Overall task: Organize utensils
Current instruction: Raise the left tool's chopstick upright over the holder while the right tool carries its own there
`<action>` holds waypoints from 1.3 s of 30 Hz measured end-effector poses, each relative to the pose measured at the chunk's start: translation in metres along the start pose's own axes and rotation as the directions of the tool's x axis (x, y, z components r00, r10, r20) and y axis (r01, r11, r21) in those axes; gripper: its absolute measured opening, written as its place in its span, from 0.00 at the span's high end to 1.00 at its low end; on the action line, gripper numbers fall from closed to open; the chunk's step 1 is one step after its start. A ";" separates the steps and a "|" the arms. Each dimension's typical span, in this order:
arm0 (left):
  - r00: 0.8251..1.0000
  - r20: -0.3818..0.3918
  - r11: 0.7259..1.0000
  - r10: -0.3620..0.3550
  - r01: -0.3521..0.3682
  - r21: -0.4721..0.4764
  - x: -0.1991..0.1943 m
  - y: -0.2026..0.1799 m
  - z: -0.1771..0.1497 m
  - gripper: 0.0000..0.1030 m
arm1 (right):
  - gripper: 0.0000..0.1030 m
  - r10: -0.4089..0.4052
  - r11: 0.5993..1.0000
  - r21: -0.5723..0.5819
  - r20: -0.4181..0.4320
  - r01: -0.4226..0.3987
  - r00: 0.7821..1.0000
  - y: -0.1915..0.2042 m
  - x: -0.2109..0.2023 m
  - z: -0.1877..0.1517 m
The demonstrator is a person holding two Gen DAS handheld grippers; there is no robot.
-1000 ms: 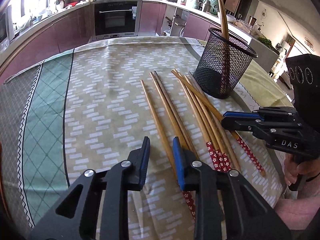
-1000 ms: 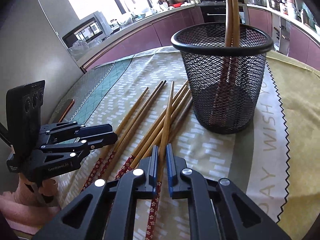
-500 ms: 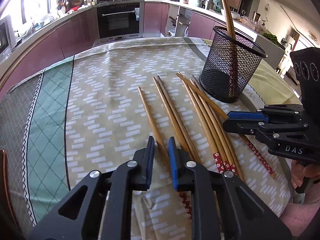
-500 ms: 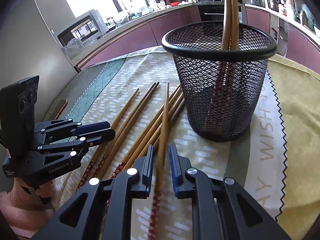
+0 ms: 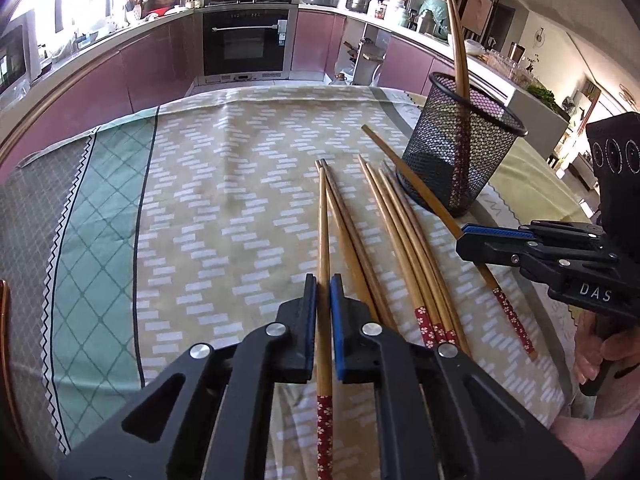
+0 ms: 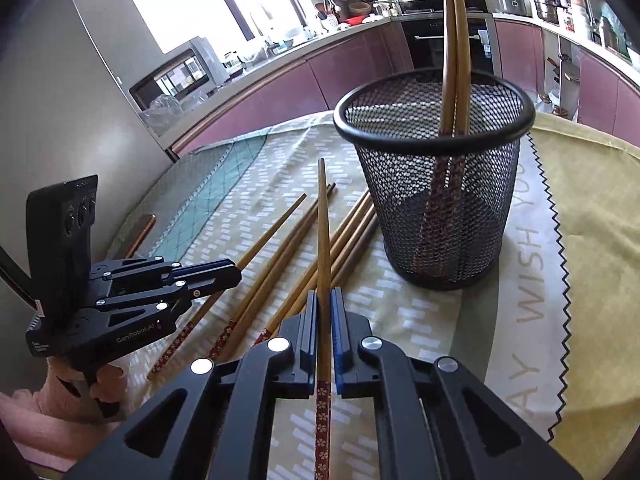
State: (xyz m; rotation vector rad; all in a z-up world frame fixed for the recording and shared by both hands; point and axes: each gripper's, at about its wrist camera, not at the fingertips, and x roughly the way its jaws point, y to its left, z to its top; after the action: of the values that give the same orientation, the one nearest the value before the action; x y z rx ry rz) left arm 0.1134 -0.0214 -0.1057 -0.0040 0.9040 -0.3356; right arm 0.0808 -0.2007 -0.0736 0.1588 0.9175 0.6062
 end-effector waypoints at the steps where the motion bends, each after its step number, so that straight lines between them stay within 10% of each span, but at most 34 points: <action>1: 1.000 0.006 1.000 -0.007 0.007 -0.003 -0.003 0.000 0.000 0.93 | 0.94 0.007 1.000 -0.004 0.009 -0.007 1.000 0.001 -0.003 0.000; 21: 0.946 0.194 0.966 -0.260 0.256 0.044 -0.099 -0.015 0.026 0.93 | 0.94 0.069 0.996 -0.069 0.206 -0.055 0.976 0.013 -0.072 0.015; 39: 0.887 0.339 0.949 -0.313 0.305 0.078 -0.125 -0.035 0.090 0.93 | 0.94 0.017 0.995 -0.096 0.347 0.018 0.938 0.000 -0.123 0.054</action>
State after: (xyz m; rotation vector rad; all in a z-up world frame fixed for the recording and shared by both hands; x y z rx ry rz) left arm 0.1019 -0.0310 0.0512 -0.1841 0.5441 -0.6228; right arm 0.0669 -0.2622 0.0453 0.1711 0.5435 0.5984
